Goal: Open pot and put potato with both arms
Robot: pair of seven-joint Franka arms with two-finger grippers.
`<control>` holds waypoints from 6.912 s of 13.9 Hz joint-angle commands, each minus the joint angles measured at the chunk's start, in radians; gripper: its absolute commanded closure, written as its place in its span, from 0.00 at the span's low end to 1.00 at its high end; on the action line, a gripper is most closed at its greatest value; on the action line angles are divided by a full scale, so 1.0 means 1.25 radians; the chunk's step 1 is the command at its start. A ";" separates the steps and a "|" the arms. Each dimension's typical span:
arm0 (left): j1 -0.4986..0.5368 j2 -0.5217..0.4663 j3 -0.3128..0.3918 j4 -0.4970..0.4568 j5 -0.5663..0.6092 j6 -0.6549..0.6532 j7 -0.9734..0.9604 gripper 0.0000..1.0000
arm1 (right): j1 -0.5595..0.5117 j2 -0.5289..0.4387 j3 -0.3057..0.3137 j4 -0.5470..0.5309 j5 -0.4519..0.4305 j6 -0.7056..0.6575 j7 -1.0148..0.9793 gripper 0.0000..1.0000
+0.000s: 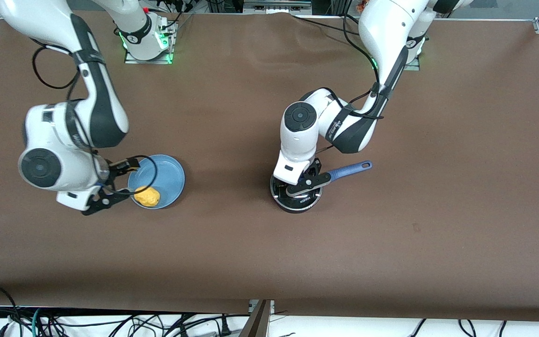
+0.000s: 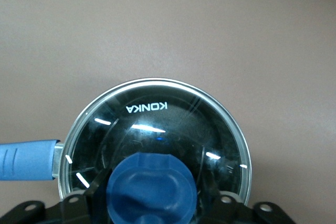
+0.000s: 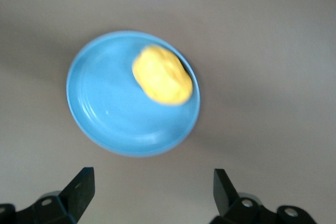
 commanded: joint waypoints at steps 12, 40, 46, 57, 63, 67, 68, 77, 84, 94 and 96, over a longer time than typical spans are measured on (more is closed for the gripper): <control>0.031 -0.075 0.000 0.023 -0.015 -0.073 0.080 0.49 | 0.028 0.142 -0.002 -0.053 -0.049 0.227 -0.118 0.00; 0.492 -0.103 0.248 -0.334 -0.391 0.096 1.580 0.46 | 0.361 0.273 0.090 0.207 0.334 0.515 0.925 0.81; 0.496 -0.144 0.246 -0.309 -0.389 0.045 1.552 0.00 | 0.348 0.253 0.081 0.206 0.267 0.522 0.910 0.00; 0.482 -0.323 0.147 -0.040 -0.156 -0.476 1.095 0.00 | 0.312 -0.017 -0.139 0.039 0.192 0.129 0.580 0.00; 0.490 -0.432 0.088 -0.037 -0.134 -0.575 0.932 0.00 | 0.312 -0.361 -0.255 -0.207 0.186 -0.025 0.406 0.00; 0.507 -0.442 0.080 -0.039 -0.140 -0.591 0.928 0.00 | 0.312 -0.414 -0.274 -0.172 0.116 -0.102 0.375 0.00; 0.512 -0.435 0.078 -0.035 -0.148 -0.588 0.926 0.00 | 0.312 -0.419 -0.285 -0.164 0.101 -0.115 0.352 0.00; 0.486 -0.400 0.075 0.022 -0.148 -0.607 0.920 0.00 | 0.291 -0.422 -0.324 -0.083 0.061 -0.218 0.194 0.00; 0.487 -0.395 0.076 0.023 -0.148 -0.608 0.921 0.00 | 0.003 -0.420 -0.050 -0.080 0.048 -0.221 0.180 0.00; 0.487 -0.395 0.077 0.023 -0.149 -0.608 0.921 0.00 | -0.033 -0.406 -0.014 -0.031 0.047 -0.228 0.174 0.00; 0.487 -0.395 0.077 0.023 -0.149 -0.608 0.921 0.00 | -0.034 -0.407 -0.015 -0.031 0.047 -0.229 0.173 0.00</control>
